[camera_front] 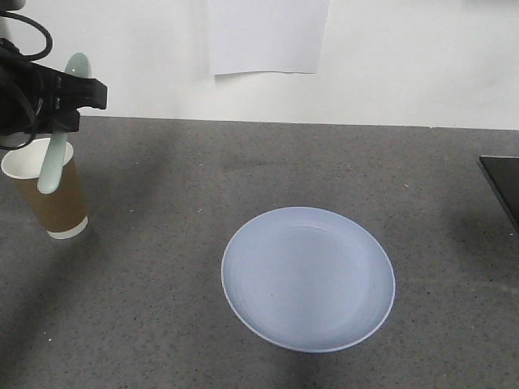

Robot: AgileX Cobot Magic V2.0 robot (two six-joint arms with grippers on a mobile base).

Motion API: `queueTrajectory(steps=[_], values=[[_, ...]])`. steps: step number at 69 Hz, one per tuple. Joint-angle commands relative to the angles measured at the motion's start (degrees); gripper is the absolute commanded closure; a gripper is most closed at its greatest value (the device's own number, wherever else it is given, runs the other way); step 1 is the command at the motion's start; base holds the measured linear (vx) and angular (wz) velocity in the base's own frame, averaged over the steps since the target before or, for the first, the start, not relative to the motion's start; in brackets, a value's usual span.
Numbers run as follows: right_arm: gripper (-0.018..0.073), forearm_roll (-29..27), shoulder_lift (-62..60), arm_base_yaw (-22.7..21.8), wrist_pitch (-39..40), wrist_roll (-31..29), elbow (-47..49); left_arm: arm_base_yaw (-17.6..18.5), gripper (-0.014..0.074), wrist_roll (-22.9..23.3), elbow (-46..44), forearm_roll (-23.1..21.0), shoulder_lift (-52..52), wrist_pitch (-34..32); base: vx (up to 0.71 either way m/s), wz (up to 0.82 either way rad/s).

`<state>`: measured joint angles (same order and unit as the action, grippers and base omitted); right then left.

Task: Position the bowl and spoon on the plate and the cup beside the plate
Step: 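Move the right gripper with the lavender bowl over the blue plate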

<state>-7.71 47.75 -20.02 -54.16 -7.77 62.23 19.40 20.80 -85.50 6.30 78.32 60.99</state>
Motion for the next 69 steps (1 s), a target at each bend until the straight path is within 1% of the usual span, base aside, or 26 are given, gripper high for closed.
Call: queueTrajectory(steps=[1, 28, 44, 47, 55, 69], values=[[0.0566, -0.28, -0.14, -0.21, 3.84, -0.36, 1.74, 0.24, 0.0603, 0.16, -1.43, 0.37, -1.76, -2.90, 0.00, 0.00], [0.0566, -0.44, -0.14, -0.21, 3.84, -0.29, 1.74, 0.24, 0.0603, 0.16, -1.43, 0.37, -1.76, -2.90, 0.00, 0.00], [0.0566, -4.16, 0.36, -0.21, 3.01, -0.93, 1.74, 0.24, 0.0603, 0.16, -1.43, 0.37, -1.76, -2.90, 0.00, 0.00], [0.0566, -5.44, 0.86, -0.21, 2.21, -1.82, 1.74, 0.24, 0.0603, 0.16, -1.43, 0.37, -1.76, -2.90, 0.00, 0.00], [0.0565, -11.10, 3.16, -0.21, -0.56, -6.00, 1.74, 0.24, 0.0603, 0.16, -1.43, 0.37, -1.76, -2.90, 0.00, 0.00], [0.0563, -22.71, 8.34, -0.21, -1.60, -13.79, 1.74, 0.24, 0.0603, 0.16, -1.43, 0.37, -1.76, -2.95, 0.00, 0.00]])
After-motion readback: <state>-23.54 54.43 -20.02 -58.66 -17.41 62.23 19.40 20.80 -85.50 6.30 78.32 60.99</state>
